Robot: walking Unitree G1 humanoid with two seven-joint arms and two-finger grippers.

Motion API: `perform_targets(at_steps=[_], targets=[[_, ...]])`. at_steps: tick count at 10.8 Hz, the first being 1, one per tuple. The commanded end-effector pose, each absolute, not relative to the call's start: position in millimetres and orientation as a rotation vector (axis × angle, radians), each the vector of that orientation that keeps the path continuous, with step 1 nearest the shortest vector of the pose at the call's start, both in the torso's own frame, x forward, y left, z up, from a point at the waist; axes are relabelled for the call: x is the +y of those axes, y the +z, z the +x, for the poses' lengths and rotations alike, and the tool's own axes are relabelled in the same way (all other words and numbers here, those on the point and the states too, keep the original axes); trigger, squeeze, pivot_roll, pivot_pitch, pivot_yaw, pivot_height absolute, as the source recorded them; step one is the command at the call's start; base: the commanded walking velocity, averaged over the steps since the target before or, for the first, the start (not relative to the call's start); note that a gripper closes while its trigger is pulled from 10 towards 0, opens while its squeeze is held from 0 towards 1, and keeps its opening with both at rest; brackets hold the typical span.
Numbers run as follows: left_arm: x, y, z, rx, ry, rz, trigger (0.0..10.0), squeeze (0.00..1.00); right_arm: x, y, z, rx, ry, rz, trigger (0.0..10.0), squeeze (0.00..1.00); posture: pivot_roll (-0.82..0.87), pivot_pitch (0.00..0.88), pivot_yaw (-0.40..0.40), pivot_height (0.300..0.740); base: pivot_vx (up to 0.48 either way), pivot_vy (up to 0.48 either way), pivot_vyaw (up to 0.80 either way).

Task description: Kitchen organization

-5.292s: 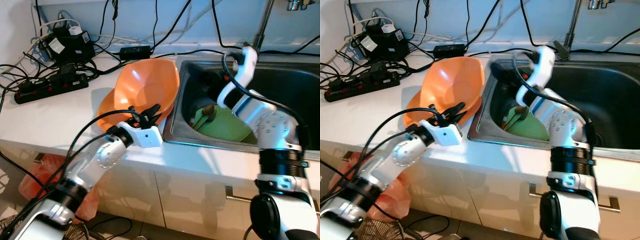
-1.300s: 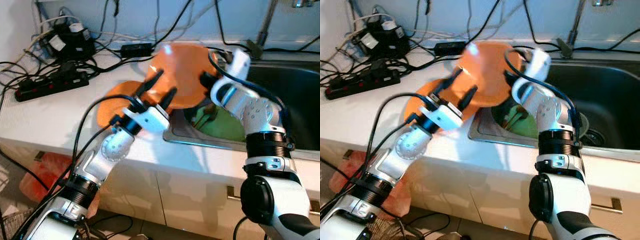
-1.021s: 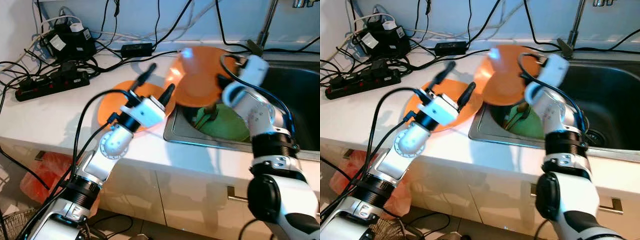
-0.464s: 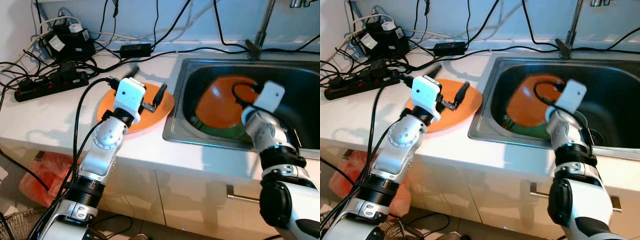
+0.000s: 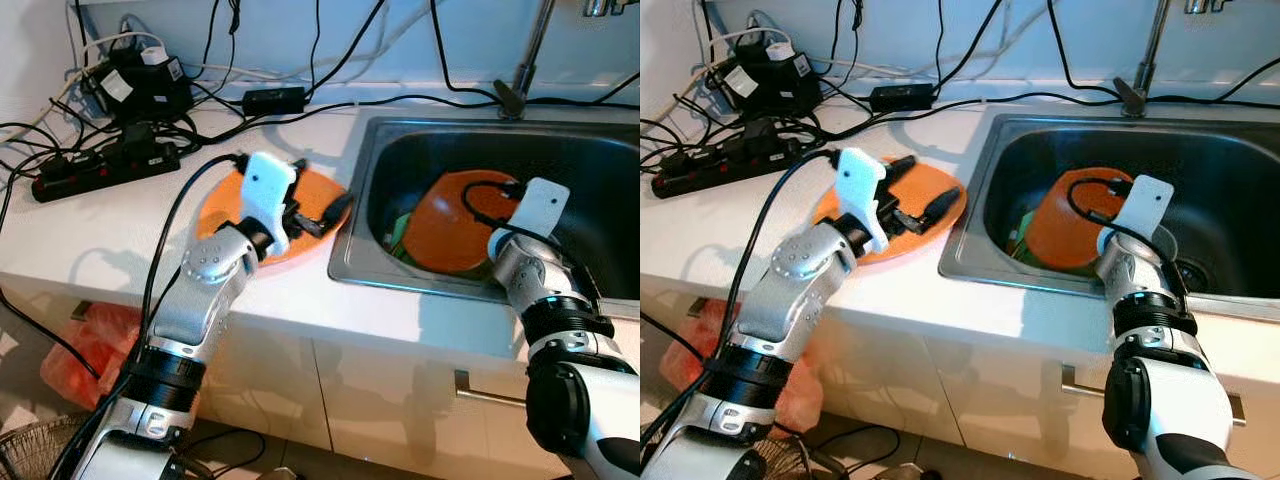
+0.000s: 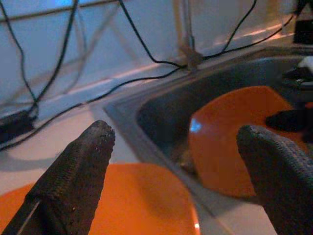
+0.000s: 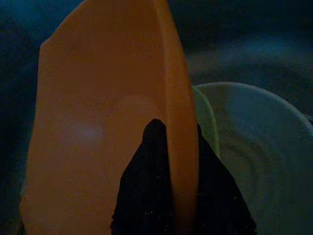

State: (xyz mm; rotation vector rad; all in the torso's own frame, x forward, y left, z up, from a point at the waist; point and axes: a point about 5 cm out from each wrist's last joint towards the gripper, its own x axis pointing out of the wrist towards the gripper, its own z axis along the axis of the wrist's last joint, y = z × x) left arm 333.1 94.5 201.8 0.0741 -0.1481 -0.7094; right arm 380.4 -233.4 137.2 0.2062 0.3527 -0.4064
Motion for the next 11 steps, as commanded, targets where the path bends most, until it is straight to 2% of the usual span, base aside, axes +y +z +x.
perform_targets(at_steps=[1,2,3,4,5,6,7,8,11], targets=[[93.6,206.9,331.7,-0.129,-0.734,0.049,10.0,1.0,-231.8,152.1,387.1,0.296,-0.398,0.203,0.0,0.0,0.09,0.028,0.121,0.74,0.0,0.0,0.0],[90.8,205.0,327.1,-0.064,-0.808,0.063,10.0,1.0,-232.9,153.1,388.0,0.292,-0.382,0.193,1.5,0.0,0.09,0.027,0.124,0.74,0.0,0.0,0.0],[88.0,197.3,320.1,0.014,-0.908,0.159,10.0,1.0,-233.0,153.8,388.8,0.292,-0.364,0.179,2.8,0.0,0.09,0.026,0.125,0.74,0.0,0.0,0.0],[88.7,195.1,319.2,0.048,-0.911,0.147,10.0,1.0,-233.1,153.6,388.8,0.296,-0.361,0.17,4.7,0.0,0.09,0.025,0.125,0.74,0.0,0.0,0.0],[91.1,195.3,319.6,0.074,-0.905,0.144,10.0,1.0,-231.3,151.5,388.8,0.302,-0.348,0.164,8.0,0.0,0.09,0.023,0.125,0.74,0.0,0.0,0.0],[94.8,195.9,322.4,0.082,-0.873,0.146,10.0,1.0,-229.4,148.7,388.5,0.31,-0.339,0.158,10.0,0.0,0.09,0.023,0.126,0.74,0.0,0.0,0.0],[96.2,196.0,322.8,0.101,-0.874,0.147,10.0,1.0,-229.0,146.7,388.2,0.317,-0.331,0.159,10.0,0.0,0.09,0.022,0.124,0.74,0.0,0.0,0.0],[97.6,195.8,323.6,0.112,-0.868,0.152,10.0,1.0,-229.6,146.4,388.2,0.317,-0.328,0.161,10.0,1.0,0.09,0.02,0.122,0.74,0.0,0.0,0.0],[103.8,200.6,330.1,0.092,-0.796,0.137,10.0,1.0,-228.9,148.2,389.3,0.312,-0.315,0.167,10.0,1.0,0.09,0.021,0.122,0.74,0.0,0.0,0.0]])
